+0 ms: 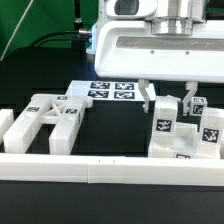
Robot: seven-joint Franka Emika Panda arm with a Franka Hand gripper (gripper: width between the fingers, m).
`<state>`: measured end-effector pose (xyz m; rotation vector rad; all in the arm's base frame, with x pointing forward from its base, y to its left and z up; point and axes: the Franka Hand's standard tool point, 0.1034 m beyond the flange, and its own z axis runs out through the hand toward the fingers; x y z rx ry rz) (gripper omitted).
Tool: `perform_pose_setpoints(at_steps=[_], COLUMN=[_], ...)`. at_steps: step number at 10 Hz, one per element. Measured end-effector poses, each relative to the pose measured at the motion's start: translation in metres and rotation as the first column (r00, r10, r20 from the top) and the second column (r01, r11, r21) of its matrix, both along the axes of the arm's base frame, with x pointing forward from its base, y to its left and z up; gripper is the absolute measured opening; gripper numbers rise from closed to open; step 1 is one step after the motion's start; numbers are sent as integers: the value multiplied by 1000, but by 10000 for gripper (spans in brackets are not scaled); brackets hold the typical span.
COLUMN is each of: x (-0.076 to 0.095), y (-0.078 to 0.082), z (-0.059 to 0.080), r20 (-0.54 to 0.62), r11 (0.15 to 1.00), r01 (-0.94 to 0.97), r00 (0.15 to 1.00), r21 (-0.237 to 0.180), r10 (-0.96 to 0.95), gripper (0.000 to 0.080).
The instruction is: Assemble chair
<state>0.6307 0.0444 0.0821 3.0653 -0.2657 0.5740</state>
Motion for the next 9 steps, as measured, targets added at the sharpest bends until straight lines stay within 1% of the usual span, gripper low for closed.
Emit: perform_pose_setpoints(at_steps=[1,4,5,6,7,8,9], x=[0,0,0,0,0,1,1], y=[3,2,2,2,1,-4,-7], z=[0,-1,-1,-1,0,0,0], r20=[9,9,9,9,8,8,7], r11=[1000,1000,1000,1000,1000,1000,1000], r01=[-5,-6,-6,-6,-13,-25,-25], r00=[1000,1000,1000,1000,1000,1000,1000], r21=[-2,-3,-3,-3,-7,-14,-16], r10=[5,6,6,6,13,25,25], gripper=[287,287,476,590,590,637,646])
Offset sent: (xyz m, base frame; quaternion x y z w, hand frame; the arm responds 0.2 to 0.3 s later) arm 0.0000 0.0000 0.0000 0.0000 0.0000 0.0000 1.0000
